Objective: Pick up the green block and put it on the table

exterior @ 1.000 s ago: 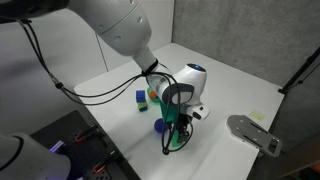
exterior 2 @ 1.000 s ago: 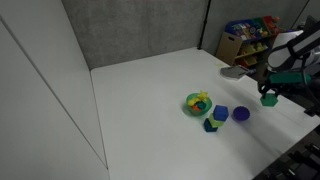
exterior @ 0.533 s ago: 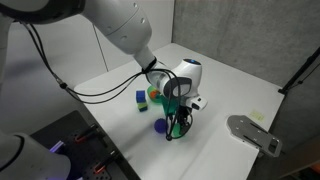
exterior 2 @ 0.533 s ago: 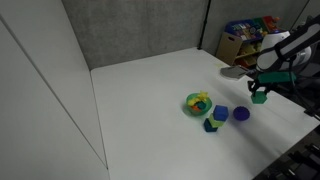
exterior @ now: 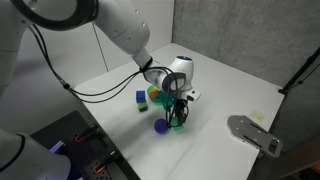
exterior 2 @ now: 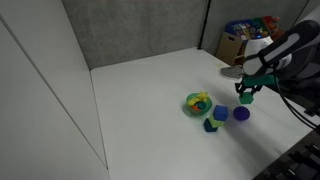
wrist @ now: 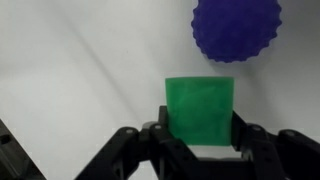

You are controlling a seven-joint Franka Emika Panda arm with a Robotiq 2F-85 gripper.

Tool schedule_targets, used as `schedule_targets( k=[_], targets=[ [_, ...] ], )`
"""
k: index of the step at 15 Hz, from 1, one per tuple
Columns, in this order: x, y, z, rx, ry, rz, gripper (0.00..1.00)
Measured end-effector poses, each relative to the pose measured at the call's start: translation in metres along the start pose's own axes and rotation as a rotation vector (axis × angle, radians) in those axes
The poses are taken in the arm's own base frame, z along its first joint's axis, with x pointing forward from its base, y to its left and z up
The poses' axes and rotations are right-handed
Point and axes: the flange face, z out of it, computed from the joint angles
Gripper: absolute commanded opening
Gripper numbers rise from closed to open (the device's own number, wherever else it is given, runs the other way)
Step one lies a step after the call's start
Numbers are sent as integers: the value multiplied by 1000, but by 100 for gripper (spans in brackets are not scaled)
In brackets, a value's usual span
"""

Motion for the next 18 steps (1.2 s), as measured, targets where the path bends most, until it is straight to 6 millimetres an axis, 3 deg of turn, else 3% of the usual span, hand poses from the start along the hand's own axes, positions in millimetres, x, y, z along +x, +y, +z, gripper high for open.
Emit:
schedule_targets(
  k=[6,14,15,18],
  targets=[
    [-22,-27,26,-16,-39,-54,31],
    [-57,-57,37,32,-109,-96,31],
    [-61,-58,38,41,-122,-98,73],
    [-70,-55,47,60,-158,-95,97]
  ],
)
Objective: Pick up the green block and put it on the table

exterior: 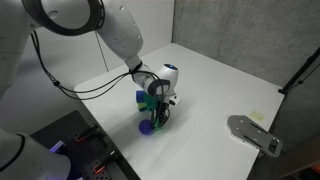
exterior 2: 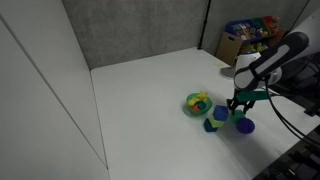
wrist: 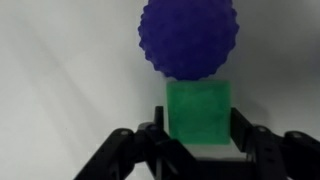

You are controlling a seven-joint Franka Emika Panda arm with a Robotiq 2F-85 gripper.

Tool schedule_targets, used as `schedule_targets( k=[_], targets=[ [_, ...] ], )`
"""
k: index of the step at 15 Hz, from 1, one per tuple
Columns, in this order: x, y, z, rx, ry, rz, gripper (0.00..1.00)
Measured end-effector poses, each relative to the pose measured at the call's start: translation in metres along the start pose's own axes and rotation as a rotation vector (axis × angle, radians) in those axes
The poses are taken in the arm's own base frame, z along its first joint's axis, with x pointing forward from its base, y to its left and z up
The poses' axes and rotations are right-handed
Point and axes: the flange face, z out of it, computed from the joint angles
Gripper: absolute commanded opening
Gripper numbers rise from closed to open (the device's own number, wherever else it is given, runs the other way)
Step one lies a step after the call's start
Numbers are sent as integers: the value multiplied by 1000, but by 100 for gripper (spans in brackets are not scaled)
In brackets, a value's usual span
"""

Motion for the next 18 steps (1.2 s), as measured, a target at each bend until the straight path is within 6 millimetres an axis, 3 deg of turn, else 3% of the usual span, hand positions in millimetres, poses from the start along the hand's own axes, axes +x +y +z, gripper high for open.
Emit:
schedule_targets(
  k=[3,6,11,18],
  targets=[
    [-2,10,3,16,-20,5,100],
    [0,15,-19,35,-13,-6,100],
    [-13,-6,-99,78,31,-61,100],
    [-69,-53,-210,107,114,-211,100]
  ],
)
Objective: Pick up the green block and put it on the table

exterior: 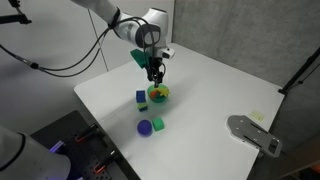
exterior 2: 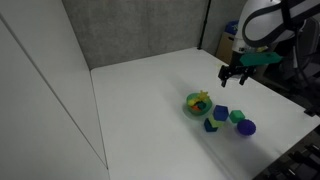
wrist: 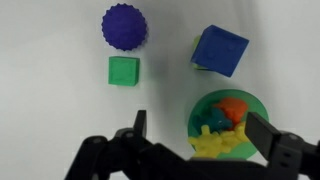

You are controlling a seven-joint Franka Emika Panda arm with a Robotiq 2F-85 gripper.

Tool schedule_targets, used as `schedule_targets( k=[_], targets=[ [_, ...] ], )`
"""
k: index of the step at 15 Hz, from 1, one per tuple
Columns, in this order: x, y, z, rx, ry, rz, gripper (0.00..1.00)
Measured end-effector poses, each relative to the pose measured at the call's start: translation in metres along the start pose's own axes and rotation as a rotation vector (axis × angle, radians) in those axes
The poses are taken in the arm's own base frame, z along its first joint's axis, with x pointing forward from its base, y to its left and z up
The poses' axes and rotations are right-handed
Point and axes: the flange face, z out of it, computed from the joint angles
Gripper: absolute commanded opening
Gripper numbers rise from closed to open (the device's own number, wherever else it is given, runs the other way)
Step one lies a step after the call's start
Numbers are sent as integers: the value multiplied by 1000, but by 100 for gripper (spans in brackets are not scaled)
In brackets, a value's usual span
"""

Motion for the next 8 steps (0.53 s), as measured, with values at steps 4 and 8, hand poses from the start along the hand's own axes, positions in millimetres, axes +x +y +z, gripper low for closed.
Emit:
schedule_targets(
  k=[4,8],
  targets=[
    [-36,-15,-47,-12,33,-76,100],
    [-74,-16,-78,-10,49,-111,100]
  ],
)
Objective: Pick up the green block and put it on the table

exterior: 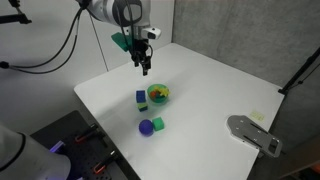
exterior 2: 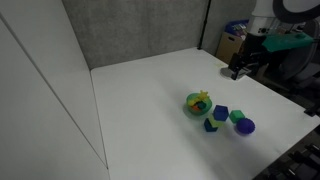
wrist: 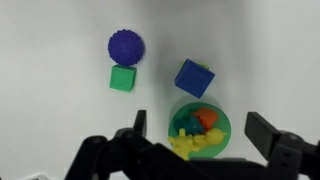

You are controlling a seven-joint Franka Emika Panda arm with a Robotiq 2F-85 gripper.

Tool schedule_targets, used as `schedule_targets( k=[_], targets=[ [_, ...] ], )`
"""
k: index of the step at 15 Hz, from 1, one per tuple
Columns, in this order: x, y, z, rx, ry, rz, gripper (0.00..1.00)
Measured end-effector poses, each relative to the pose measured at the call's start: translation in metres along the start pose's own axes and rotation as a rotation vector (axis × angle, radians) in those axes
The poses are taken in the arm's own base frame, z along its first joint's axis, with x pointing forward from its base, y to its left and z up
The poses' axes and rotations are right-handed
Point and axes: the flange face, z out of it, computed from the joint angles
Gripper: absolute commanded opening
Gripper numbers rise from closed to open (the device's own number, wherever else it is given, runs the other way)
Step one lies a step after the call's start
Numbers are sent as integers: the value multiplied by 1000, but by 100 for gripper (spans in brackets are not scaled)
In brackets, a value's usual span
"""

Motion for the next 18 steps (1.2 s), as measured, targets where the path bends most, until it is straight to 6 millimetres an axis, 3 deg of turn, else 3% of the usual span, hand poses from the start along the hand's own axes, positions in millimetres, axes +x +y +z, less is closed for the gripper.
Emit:
schedule_targets(
  k=[12,18],
  targets=[
    [-95,24,-79,5,64,-20,100],
    [-121,37,-131,52,166,-193,100]
  ],
)
